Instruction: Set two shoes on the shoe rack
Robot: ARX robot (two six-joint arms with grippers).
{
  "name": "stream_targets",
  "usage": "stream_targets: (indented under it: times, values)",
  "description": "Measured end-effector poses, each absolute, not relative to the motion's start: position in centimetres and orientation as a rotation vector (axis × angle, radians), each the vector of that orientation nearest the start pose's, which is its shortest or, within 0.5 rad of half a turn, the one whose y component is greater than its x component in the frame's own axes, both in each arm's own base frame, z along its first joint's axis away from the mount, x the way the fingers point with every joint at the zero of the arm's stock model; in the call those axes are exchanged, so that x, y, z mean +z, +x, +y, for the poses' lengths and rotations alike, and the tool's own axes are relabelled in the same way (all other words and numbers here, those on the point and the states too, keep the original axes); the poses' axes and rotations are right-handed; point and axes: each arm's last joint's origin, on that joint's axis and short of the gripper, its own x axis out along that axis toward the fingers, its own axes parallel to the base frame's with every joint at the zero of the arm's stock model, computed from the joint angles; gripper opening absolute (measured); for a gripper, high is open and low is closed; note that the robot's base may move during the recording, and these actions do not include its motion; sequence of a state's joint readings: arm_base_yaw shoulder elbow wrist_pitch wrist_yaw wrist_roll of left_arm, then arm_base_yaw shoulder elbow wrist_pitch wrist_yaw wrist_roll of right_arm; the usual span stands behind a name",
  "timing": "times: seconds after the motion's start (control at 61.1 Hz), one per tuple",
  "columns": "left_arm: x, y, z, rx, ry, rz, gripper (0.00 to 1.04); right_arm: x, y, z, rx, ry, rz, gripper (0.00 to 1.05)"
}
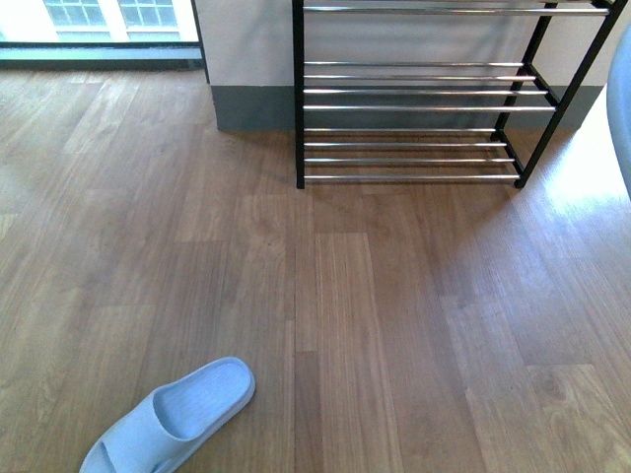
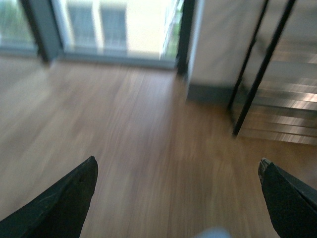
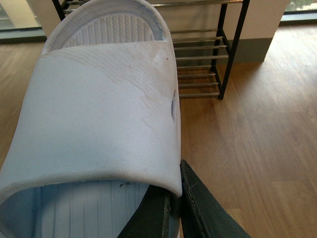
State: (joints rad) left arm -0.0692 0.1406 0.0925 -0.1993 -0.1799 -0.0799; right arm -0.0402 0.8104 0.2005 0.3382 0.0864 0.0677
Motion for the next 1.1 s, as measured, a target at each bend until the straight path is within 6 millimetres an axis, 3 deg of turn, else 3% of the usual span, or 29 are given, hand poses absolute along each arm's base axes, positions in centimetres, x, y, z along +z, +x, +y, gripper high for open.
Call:
stream_targets:
  times: [0.098,0.311,0.442,0.606,0.688,0.884,1.097]
  values:
    - [15.3,11.5,-0.8,0.155,-0.052,0.464,0.95,17.8,16.6,-0.9,-0.137,0.061,0.267,0.02]
    - [9.9,19.3,-4.1,0.023,-0.03,0.732,0.95,17.8,16.6,-0.9,-0.135,0.061,0.268,0.02]
    - [6.8,22.3,-5.9,-0.07,0.028,0.876,0.95,17.8,16.6,-0.9,-0.135,0.061,0.268,0.02]
    - [1.8,27.3,-8.6,-0.23,0.337,1.078,0.95,17.8,16.6,-0.9,-0.135,0.061,0.268,0.02]
    - [0.3,29.4,-9.9,-0.317,0.513,1.114,0.95,17.8,16.6,-0.9,-0.135,0.061,0.268,0.02]
    - [-3.5,31.9,-12.7,-0.52,0.829,1.157,0.95,17.8,16.6,-0.9,-0.135,0.061,0.268,0.02]
    - [-8.0,31.5,-15.4,-0.783,1.086,1.224,0.95,17.8,16.6,-0.9,-0.135,0.061,0.268,0.02]
